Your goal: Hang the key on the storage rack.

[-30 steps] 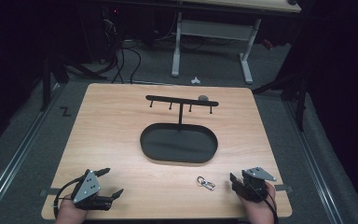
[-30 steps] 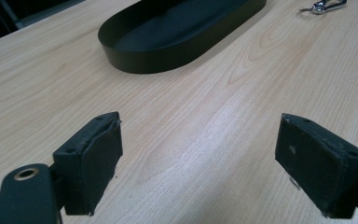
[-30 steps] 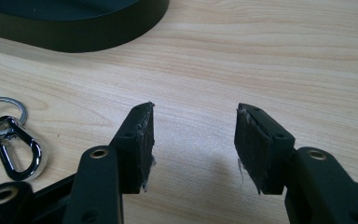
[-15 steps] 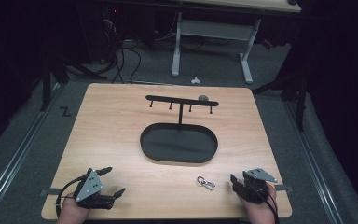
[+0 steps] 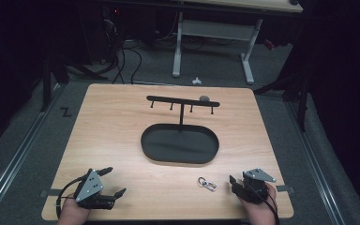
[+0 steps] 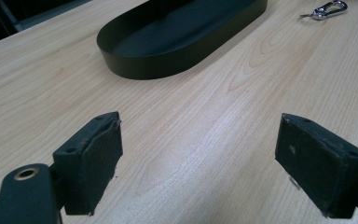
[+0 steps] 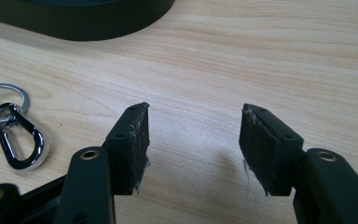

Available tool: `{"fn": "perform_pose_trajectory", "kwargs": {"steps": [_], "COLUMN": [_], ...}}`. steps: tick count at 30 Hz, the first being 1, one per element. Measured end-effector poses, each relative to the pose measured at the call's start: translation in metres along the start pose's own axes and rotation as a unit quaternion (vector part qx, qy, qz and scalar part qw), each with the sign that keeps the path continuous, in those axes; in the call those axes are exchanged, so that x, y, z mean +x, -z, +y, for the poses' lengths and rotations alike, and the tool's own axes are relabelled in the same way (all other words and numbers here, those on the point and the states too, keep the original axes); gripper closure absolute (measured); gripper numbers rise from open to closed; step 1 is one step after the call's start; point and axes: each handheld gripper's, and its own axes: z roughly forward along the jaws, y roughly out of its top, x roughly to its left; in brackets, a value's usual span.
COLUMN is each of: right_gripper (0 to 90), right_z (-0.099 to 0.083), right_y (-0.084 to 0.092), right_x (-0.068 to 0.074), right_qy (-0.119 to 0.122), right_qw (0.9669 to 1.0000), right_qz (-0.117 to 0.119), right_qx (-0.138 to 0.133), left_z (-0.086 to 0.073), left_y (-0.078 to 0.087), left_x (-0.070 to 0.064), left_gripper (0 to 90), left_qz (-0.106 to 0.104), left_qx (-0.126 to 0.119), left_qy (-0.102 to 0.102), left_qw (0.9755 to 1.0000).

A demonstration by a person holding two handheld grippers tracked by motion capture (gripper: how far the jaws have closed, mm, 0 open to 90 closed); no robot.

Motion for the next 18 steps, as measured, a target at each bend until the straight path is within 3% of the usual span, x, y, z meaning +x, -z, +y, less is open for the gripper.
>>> {"fn": "perform_pose_trajectory", "kwargs": {"steps": [3, 8, 11, 18], "right_gripper": [41.9, 39.1, 39.1, 39.2], "right_z": [0.002, 0.006, 0.009, 0.015], "right_y": [-0.002, 0.001, 0.002, 0.004], "right_x": [0.002, 0.005, 0.008, 0.015], "right_qy": [0.021, 0.022, 0.038, 0.066], "right_qw": [0.9997, 0.9996, 0.9991, 0.9972], "right_qz": [-0.004, -0.005, -0.009, 0.002], "right_qx": [0.013, 0.018, 0.018, 0.035], "left_z": [0.0, 0.0, 0.0, -0.001], "left_y": [0.0, 0.0, 0.0, 0.001], "left_x": [0.0, 0.0, -0.001, 0.0], "left_gripper": [15.3, 15.3, 15.3, 15.3], "left_qz": [0.0, -0.002, -0.002, -0.002], "left_qx": [0.0, 0.002, 0.002, 0.002], "left_qy": [-0.001, -0.002, -0.002, -0.001], "left_qw": [1.0, 1.0, 1.0, 1.0]}}
